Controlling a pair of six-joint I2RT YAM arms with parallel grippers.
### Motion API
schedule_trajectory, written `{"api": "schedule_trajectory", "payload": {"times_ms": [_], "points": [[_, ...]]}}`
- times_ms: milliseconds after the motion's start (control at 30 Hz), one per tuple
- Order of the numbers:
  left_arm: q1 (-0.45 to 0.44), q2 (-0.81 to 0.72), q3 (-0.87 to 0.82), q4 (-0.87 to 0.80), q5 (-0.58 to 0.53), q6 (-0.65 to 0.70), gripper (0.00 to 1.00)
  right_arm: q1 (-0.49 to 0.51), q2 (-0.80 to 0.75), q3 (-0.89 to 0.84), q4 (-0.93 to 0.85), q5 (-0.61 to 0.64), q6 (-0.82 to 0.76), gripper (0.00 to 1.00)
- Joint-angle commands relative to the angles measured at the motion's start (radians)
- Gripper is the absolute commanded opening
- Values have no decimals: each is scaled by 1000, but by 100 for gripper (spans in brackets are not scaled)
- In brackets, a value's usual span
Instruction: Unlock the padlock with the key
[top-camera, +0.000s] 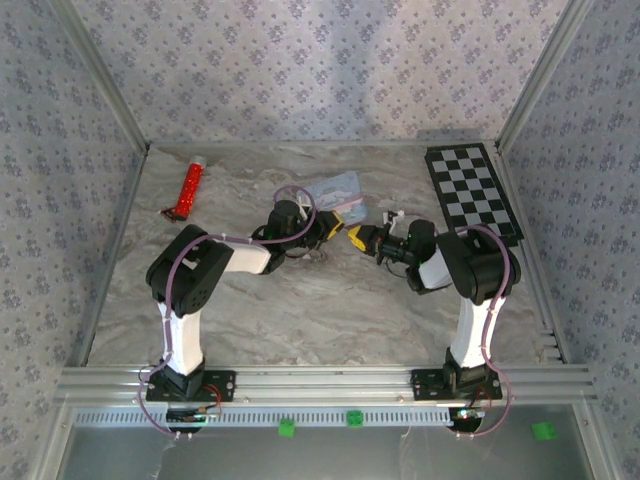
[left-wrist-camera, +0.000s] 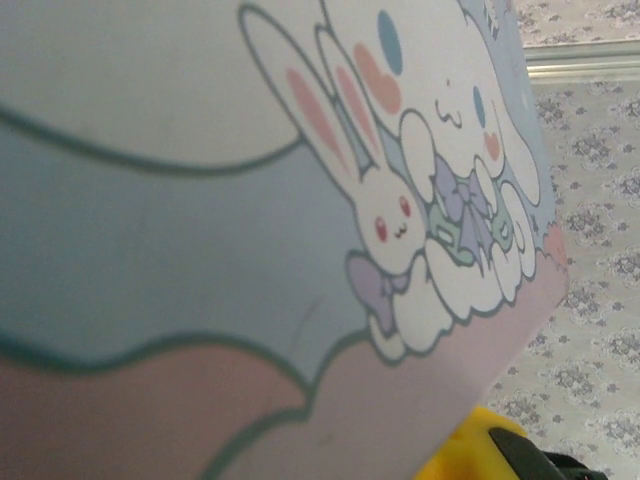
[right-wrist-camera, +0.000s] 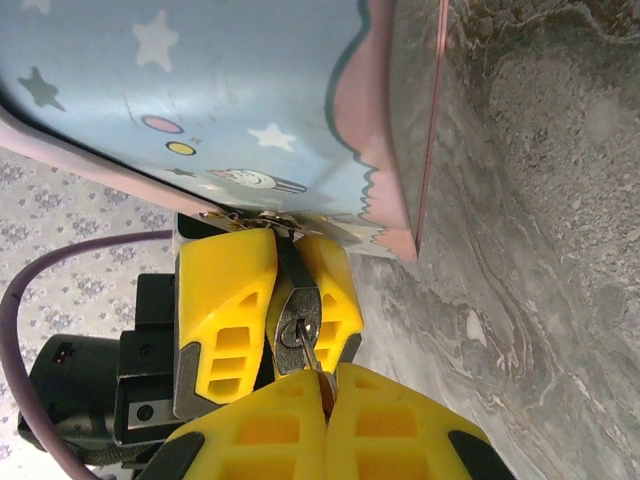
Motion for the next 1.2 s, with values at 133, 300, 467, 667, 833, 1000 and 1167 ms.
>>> {"api": "schedule_trajectory", "payload": {"times_ms": [133, 300, 467, 667, 833, 1000, 1167], "points": [[-73, -2, 33, 57, 116, -14, 2, 51, -31, 40, 52, 59, 9, 0], [-77, 1, 36, 50, 115, -8, 2, 60, -39, 43, 51, 56, 4, 0], [-82, -6, 42, 3, 118, 18, 2, 58, -49, 43, 44, 53, -9, 0], [-89, -10, 50, -33, 126, 29, 2, 55, -75, 49, -82, 49, -112, 0], [-94, -11, 53, -34, 126, 28, 2, 55, -159, 57, -267, 61, -260, 0], [-97, -2, 65, -6, 139, -5, 2, 63, -163, 69, -289, 54, -302, 0], [-103, 1, 73, 46, 145, -57, 2, 67, -150, 74, -249, 61, -292, 0]]}}
